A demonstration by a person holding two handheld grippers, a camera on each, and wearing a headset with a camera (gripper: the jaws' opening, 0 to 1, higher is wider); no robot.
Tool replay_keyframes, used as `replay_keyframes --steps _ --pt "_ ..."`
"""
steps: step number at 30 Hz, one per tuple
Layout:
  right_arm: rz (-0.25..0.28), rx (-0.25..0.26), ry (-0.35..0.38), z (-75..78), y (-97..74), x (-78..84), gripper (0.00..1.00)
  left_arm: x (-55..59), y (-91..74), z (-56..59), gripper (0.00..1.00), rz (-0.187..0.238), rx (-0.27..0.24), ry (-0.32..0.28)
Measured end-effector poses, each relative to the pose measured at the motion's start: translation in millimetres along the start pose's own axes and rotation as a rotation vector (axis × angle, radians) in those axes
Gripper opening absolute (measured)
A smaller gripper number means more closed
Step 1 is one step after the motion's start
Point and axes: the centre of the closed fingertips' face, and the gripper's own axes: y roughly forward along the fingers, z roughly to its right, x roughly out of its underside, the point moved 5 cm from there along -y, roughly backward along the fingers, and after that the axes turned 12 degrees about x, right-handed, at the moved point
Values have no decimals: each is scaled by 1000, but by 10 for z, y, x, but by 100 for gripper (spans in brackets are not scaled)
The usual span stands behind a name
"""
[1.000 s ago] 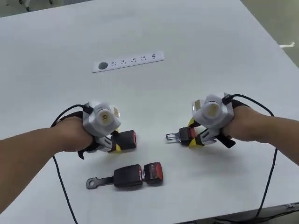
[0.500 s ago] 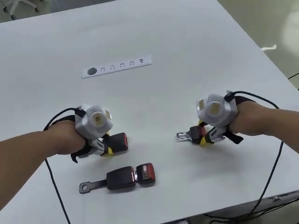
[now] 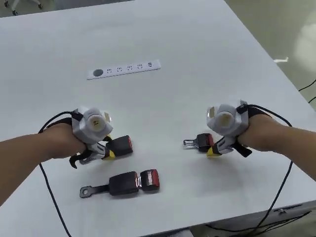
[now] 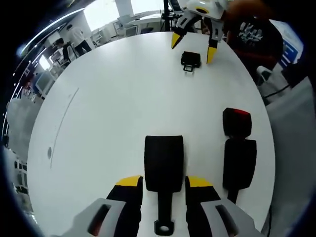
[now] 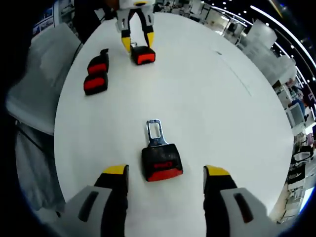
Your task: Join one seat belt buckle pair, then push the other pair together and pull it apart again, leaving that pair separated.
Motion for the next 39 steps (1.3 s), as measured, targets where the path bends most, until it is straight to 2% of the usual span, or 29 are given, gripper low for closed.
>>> replay_keyframes --steps 3,5,6,7,8,9,12,13,16,17,19,20,22,27,31,33,39 --pt "34 13 86 -74 -118 3 66 28 -122 85 40 40 -35 -18" --pt "63 19 150 -150 -198 -21 69 66 -218 154 47 79 -70 -79" --pt "77 28 166 -174 -226 -33 70 79 -251 179 50 97 -80 -102" --pt "84 28 184 -246 -289 -52 70 97 -316 236 54 134 -91 -126" --pt "82 26 184 -268 -306 -52 72 101 -337 252 56 147 -98 -132" --pt "92 36 189 -340 -348 -57 73 159 -412 339 58 171 -114 -168" --pt "115 45 202 -434 -418 -86 76 263 -517 477 67 197 -143 -194" --pt "129 52 207 -472 -461 -101 77 335 -580 579 68 219 -160 -220" --pt "156 72 251 -541 -556 -116 81 460 -653 763 74 230 -176 -239" --pt "162 71 267 -585 -595 -111 81 476 -662 787 75 231 -177 -245" --pt "168 79 284 -643 -643 -88 82 553 -730 918 79 253 -202 -271" --pt "170 79 287 -654 -651 -83 83 561 -741 938 81 257 -206 -272" --pt "173 82 305 -711 -687 -53 85 630 -796 1049 84 270 -227 -291" --pt "188 104 370 -799 -768 21 92 758 -874 1179 92 307 -273 -345" --pt "202 132 415 -817 -817 58 99 819 -898 1232 97 336 -297 -375" --pt "211 146 428 -819 -839 66 100 833 -901 1249 100 348 -315 -382" --pt "220 155 464 -816 -881 44 100 826 -906 1311 100 370 -332 -402"
